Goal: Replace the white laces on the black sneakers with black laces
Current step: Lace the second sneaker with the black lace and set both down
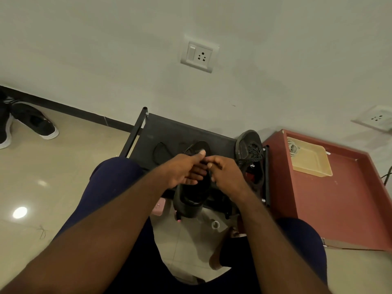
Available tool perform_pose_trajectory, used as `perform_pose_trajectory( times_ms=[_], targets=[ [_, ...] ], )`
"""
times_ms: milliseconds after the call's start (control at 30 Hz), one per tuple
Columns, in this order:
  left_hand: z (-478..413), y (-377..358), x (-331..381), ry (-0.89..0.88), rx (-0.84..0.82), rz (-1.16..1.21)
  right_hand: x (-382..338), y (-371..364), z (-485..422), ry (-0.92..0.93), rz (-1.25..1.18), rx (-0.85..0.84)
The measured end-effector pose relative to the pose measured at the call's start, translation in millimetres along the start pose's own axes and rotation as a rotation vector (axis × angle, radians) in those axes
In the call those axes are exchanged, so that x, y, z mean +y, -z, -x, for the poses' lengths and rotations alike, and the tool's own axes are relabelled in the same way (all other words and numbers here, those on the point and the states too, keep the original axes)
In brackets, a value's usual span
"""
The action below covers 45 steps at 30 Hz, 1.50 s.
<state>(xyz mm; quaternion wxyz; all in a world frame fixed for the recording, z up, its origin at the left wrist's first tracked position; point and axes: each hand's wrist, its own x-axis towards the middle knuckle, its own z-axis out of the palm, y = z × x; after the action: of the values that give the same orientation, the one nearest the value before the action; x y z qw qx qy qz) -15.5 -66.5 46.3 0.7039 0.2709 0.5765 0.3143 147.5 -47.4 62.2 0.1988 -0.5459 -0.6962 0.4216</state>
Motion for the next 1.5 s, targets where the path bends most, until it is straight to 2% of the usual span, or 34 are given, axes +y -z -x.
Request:
perform_pose_trajectory(
  times_ms=[67, 133, 200, 333, 400, 467, 567, 667, 733, 833, 967, 1167, 1300, 1500],
  targets=[
    [-1.2, -10.1, -5.0, -0.127, 0.052, -0.027, -1.6, -4.8, 6.2, -0.006, -0.059, -0.032],
    [-3.4, -12.4, -7.0, -0.229, 0.191, -0.087, 3.2, -8.2, 11.9, -0.061, -0.111, 0.005],
    [-5.7, -6.1, -6.4, -0.267, 0.328, -0.084, 13.4, -10.9, 17.9, -0.102, -0.094, 0.054],
    [-6.2, 12.6, -2.1, -0.302, 0.498, 0.042, 41.4, -14.9, 43.4, -0.134, -0.071, 0.097],
    [-7.1, 15.9, 0.5, -0.358, 0.516, 0.096, 52.5, -18.5, 52.9, -0.209, -0.146, 0.178],
    [-10.8, 14.1, 2.5, -0.411, 0.419, 0.065, 55.7, -21.5, 52.3, -0.281, -0.256, 0.282],
    [-22.6, 8.9, -11.1, -0.381, 0.26, -0.293, 48.0, -23.2, 44.3, -0.285, -0.458, 0.414],
    [-29.2, -1.9, -38.4, -0.336, 0.29, -0.788, 44.7, -24.9, 44.6, -0.319, -0.592, 0.427],
    [-27.9, -9.6, -47.6, -0.316, 0.379, -0.989, 42.9, -26.9, 48.9, -0.344, -0.626, 0.364],
    [-24.0, -15.5, -46.0, -0.316, 0.521, -1.092, 45.0, -31.4, 49.6, -0.336, -0.518, 0.336],
    [-16.5, -20.4, -53.6, -0.354, 0.553, -1.11, 60.0, -40.4, 44.8, -0.293, -0.164, 0.324],
    [-6.5, -28.1, -90.1, -0.405, 0.624, -0.887, 58.1, -63.7, 36.3, -0.199, 0.17, 0.178],
    [-5.8, -24.9, -95.3, -0.416, 0.64, -0.819, 61.3, -67.6, 37.8, -0.15, 0.247, 0.141],
    [-7.1, -22.0, -96.5, -0.401, 0.579, -0.835, 63.3, -62.8, 42.8, -0.149, 0.215, 0.126]
  ],
)
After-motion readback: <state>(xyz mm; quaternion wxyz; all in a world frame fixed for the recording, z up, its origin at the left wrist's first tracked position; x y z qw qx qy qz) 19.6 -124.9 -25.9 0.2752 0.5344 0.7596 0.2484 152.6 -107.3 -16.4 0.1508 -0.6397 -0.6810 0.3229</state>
